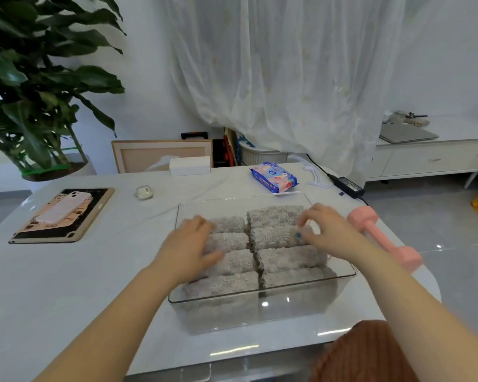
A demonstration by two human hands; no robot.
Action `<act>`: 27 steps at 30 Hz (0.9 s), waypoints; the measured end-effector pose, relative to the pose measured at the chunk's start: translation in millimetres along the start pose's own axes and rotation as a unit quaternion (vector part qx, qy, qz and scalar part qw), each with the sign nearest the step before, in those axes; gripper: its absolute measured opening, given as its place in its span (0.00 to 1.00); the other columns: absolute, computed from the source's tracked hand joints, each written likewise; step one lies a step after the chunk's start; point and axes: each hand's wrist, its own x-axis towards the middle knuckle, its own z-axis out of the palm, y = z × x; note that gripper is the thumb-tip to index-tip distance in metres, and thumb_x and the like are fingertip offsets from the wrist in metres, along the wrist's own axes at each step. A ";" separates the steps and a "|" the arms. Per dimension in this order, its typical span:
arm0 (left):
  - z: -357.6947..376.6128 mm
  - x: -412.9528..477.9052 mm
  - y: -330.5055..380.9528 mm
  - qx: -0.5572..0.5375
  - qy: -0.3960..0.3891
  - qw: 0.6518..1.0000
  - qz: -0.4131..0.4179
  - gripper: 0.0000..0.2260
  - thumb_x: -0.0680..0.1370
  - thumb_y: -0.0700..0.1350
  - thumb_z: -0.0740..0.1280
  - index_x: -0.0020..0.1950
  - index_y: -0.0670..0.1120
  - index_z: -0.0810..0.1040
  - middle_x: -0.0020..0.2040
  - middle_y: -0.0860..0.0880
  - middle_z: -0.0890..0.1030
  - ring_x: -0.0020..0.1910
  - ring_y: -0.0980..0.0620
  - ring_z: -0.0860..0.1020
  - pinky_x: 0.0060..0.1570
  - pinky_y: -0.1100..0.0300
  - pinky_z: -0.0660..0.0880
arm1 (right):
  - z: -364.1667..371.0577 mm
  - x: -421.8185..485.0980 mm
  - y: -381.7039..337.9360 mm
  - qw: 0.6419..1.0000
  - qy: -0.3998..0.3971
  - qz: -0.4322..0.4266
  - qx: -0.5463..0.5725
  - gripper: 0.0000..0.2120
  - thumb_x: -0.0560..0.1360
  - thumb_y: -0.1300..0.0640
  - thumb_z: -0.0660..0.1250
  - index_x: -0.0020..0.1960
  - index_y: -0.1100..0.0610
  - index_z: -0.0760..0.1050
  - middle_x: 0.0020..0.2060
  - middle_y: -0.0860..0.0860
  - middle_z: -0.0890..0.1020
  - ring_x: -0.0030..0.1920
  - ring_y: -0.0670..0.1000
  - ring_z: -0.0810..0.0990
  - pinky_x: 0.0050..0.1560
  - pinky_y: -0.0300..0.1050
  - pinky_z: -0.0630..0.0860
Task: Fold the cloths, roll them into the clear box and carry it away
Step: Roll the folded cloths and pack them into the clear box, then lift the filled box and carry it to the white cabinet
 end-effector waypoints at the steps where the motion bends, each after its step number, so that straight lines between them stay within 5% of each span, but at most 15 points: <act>1: 5.5 -0.1 -1.1 0.020 0.075 0.996 -0.051 0.23 0.76 0.54 0.66 0.67 0.43 0.69 0.63 0.45 0.69 0.61 0.44 0.68 0.53 0.51 0.71 | 5.6 0.5 1.9 0.997 0.039 0.056 -0.039 0.12 0.75 0.56 0.65 0.58 0.54 0.73 0.55 0.53 0.72 0.55 0.55 0.72 0.49 0.46 0.67; 5: 27.0 2.2 1.7 0.073 0.148 0.974 -0.155 0.08 0.73 0.36 0.62 0.49 0.34 0.74 0.48 0.36 0.71 0.48 0.37 0.69 0.39 0.54 0.62 | 32.6 1.7 3.0 0.978 0.017 0.206 -0.019 0.15 0.78 0.59 0.57 0.64 0.58 0.64 0.56 0.62 0.73 0.51 0.63 0.76 0.45 0.51 0.71; 8: 25.4 5.2 4.5 0.015 0.138 0.966 -0.220 0.16 0.72 0.35 0.56 0.58 0.32 0.68 0.55 0.34 0.70 0.51 0.37 0.68 0.40 0.56 0.56 | 35.9 6.5 3.3 0.971 0.075 0.225 0.001 0.14 0.76 0.63 0.56 0.61 0.60 0.59 0.47 0.62 0.78 0.42 0.61 0.76 0.37 0.50 0.69; 10: 27.7 7.3 0.9 -0.021 0.115 0.951 -0.287 0.15 0.75 0.33 0.57 0.62 0.32 0.64 0.60 0.34 0.69 0.55 0.37 0.69 0.41 0.55 0.61 | 37.5 8.2 5.9 0.965 0.085 0.246 0.018 0.16 0.77 0.63 0.56 0.64 0.63 0.57 0.47 0.63 0.79 0.40 0.60 0.74 0.37 0.49 0.68; 13: 25.9 13.0 0.1 -0.119 0.057 0.930 -0.342 0.15 0.79 0.34 0.57 0.65 0.33 0.62 0.62 0.33 0.71 0.59 0.35 0.73 0.51 0.49 0.71 | 37.0 9.5 4.4 0.963 0.059 0.262 -0.010 0.13 0.79 0.60 0.55 0.61 0.65 0.60 0.52 0.65 0.78 0.48 0.63 0.76 0.40 0.49 0.67; 17: 20.5 12.1 2.8 -0.204 0.087 0.915 -0.338 0.19 0.82 0.47 0.57 0.66 0.34 0.63 0.61 0.35 0.73 0.58 0.37 0.74 0.45 0.52 0.69 | 31.7 11.2 7.7 0.962 0.056 0.269 -0.001 0.21 0.81 0.47 0.52 0.60 0.65 0.68 0.56 0.65 0.77 0.57 0.64 0.75 0.50 0.52 0.71; 19: 18.6 12.5 -4.8 -0.346 0.078 0.861 -0.363 0.23 0.82 0.54 0.56 0.63 0.34 0.68 0.55 0.37 0.77 0.47 0.40 0.78 0.37 0.56 0.71 | 31.0 14.5 8.9 0.944 0.053 0.307 0.106 0.27 0.80 0.42 0.51 0.57 0.66 0.72 0.51 0.64 0.79 0.50 0.63 0.78 0.49 0.51 0.73; 20: 18.8 12.1 -8.9 -0.445 0.074 0.808 -0.379 0.23 0.81 0.56 0.56 0.59 0.35 0.71 0.47 0.39 0.78 0.37 0.44 0.76 0.31 0.59 0.71 | 30.1 16.4 10.9 0.922 0.045 0.328 0.199 0.27 0.80 0.42 0.51 0.53 0.66 0.73 0.44 0.63 0.80 0.42 0.61 0.78 0.43 0.48 0.74; 23: 14.0 19.0 -14.9 -0.624 0.024 0.670 -0.401 0.19 0.81 0.56 0.57 0.45 0.41 0.74 0.33 0.47 0.70 0.22 0.54 0.66 0.19 0.68 0.65 | 17.0 26.0 9.6 0.810 -0.030 0.406 0.423 0.28 0.81 0.41 0.46 0.42 0.62 0.71 0.31 0.55 0.72 0.22 0.50 0.68 0.21 0.34 0.64; 27: 13.2 29.4 -24.7 -0.684 -0.034 0.624 -0.376 0.21 0.76 0.64 0.60 0.40 0.47 0.69 0.28 0.51 0.65 0.16 0.58 0.59 0.17 0.69 0.57 | 14.3 43.8 15.7 0.768 -0.103 0.423 0.470 0.31 0.79 0.35 0.44 0.39 0.59 0.70 0.21 0.49 0.72 0.15 0.43 0.61 0.15 0.30 0.55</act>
